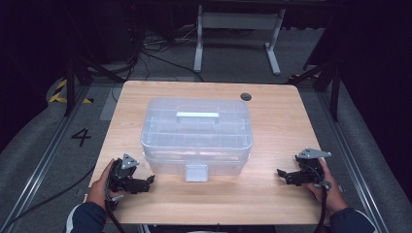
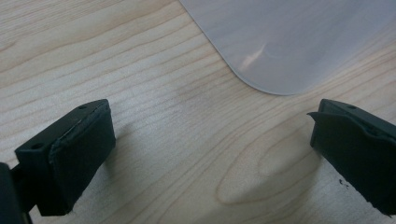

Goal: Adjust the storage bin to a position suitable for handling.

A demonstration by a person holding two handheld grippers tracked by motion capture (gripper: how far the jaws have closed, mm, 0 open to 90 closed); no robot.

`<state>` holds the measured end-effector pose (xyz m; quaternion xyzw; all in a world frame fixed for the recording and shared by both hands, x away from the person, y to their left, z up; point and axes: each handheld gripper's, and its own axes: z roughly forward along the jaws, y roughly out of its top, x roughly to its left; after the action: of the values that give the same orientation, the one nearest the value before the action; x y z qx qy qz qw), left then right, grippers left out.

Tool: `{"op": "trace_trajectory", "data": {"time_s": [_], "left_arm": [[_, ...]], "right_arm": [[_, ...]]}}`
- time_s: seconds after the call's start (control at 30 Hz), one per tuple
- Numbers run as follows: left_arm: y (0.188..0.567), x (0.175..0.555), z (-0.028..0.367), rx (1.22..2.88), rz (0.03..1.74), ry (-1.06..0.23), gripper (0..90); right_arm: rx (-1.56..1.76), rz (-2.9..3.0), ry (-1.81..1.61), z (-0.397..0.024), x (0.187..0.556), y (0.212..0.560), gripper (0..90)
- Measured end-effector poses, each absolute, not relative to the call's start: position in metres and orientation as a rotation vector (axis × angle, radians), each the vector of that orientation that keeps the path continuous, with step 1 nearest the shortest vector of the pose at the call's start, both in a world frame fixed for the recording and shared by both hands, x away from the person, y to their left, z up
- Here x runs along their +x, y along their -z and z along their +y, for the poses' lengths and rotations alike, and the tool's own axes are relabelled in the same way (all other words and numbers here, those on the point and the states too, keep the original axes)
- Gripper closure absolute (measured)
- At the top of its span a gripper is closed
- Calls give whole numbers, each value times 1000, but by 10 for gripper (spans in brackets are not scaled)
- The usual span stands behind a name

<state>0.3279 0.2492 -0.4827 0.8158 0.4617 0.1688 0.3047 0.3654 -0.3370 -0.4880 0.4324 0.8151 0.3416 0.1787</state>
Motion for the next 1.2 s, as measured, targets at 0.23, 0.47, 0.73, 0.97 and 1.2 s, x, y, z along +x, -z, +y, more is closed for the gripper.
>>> {"op": "trace_trajectory", "data": {"time_s": [0.23, 0.47, 0.73, 0.97, 1.2], "left_arm": [[483, 337, 256, 2189, 1153, -430, 2], [482, 340, 261, 2200, 1141, -422, 2], [482, 335, 269, 2200, 1144, -420, 3], [482, 340, 274, 2231, 1063, -407, 3], [482, 337, 276, 2228, 1071, -402, 5]], "right_arm": [[1215, 2311, -968, -338, 366, 488, 3], [1196, 2332, -967, -338, 367, 487, 13], [1133, 2342, -977, -331, 369, 486, 62], [1048, 2343, -1106, -335, 365, 474, 202], [992, 2334, -1153, -325, 365, 459, 199]]}}
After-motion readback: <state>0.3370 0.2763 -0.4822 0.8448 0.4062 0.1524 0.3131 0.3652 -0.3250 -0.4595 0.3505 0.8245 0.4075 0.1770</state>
